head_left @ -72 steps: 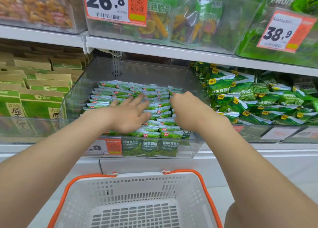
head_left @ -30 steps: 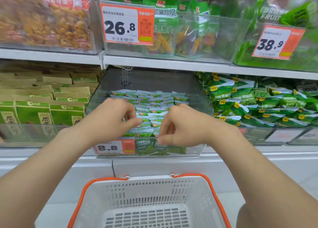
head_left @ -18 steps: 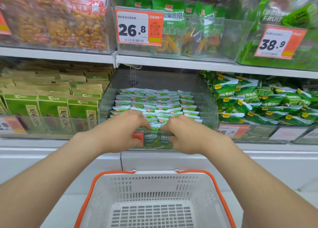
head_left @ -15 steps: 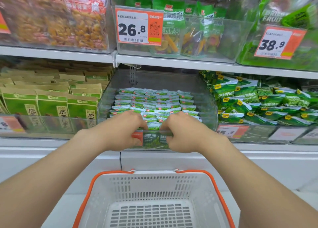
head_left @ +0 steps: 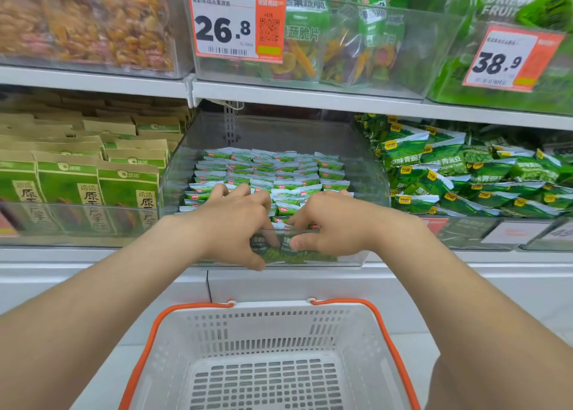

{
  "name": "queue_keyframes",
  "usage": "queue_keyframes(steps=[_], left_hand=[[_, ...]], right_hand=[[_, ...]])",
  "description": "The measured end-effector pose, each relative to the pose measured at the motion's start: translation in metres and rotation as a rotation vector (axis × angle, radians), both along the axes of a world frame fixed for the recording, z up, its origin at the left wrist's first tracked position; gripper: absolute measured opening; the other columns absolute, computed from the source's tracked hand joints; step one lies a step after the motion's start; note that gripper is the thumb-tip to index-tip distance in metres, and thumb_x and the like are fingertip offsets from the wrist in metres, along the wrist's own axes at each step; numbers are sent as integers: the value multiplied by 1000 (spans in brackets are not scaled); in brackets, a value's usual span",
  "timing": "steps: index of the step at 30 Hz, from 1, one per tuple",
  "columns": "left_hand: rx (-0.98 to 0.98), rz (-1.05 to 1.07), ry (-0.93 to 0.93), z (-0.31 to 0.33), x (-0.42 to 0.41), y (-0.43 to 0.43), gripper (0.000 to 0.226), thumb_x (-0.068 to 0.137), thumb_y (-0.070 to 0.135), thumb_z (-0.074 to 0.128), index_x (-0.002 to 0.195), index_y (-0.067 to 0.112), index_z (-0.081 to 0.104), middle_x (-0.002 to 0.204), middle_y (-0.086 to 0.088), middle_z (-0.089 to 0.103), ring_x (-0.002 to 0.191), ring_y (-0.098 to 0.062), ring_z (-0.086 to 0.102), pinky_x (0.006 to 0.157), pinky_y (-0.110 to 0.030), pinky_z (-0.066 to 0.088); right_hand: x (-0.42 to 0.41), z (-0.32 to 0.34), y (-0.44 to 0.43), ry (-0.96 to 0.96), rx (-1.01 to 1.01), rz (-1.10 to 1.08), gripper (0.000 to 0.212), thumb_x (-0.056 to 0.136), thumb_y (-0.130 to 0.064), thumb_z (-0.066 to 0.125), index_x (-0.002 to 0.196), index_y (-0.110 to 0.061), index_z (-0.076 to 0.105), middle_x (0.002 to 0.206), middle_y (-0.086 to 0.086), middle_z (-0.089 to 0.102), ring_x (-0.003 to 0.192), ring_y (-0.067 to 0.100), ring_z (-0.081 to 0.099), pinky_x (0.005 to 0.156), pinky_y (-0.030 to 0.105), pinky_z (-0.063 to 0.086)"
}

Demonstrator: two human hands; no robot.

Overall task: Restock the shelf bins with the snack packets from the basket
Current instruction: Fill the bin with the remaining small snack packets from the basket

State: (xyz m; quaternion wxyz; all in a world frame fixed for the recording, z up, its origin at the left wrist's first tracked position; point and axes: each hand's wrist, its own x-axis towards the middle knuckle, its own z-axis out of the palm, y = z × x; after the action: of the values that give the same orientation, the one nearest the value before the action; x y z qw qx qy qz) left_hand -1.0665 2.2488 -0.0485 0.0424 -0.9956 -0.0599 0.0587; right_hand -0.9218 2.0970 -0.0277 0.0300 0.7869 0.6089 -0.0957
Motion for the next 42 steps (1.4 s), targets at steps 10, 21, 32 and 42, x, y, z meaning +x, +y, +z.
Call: queue_keyframes(steps=[10,21,32,42], left_hand=[[-480,143,-195,11,-10,12,43,70,62,62,102,35,72,101,18,70,98,-2,64,90,-35,54],[-406,121,-165,3,24,38,6,83,30,88,87,28,84,71,14,75,73,1,68,69,-18,44],[-390,206,-462,8,9,27,17,90,35,78,75,30,74,69,17,70,72,0,64,76,-34,55],[-183,68,-161,1,-19,-12,38,72,54,51,83,23,69,74,1,65,75,-21,60,69,-37,54]], right_hand=[[-8,5,-6,158,289,36,15,85,-42,74,95,-34,81,89,-10,71,89,11,59,83,33,46],[-34,-8,17,108,51,-28,18,83,-19,57,93,-15,72,70,0,59,74,15,51,89,41,34],[-26,5,6,92,193,-76,14,79,-33,74,92,-31,72,83,-15,70,90,14,61,101,41,44],[-10,2,-14,10,-79,-122,39,104,-45,53,89,-13,68,83,7,66,94,32,60,81,44,53]])
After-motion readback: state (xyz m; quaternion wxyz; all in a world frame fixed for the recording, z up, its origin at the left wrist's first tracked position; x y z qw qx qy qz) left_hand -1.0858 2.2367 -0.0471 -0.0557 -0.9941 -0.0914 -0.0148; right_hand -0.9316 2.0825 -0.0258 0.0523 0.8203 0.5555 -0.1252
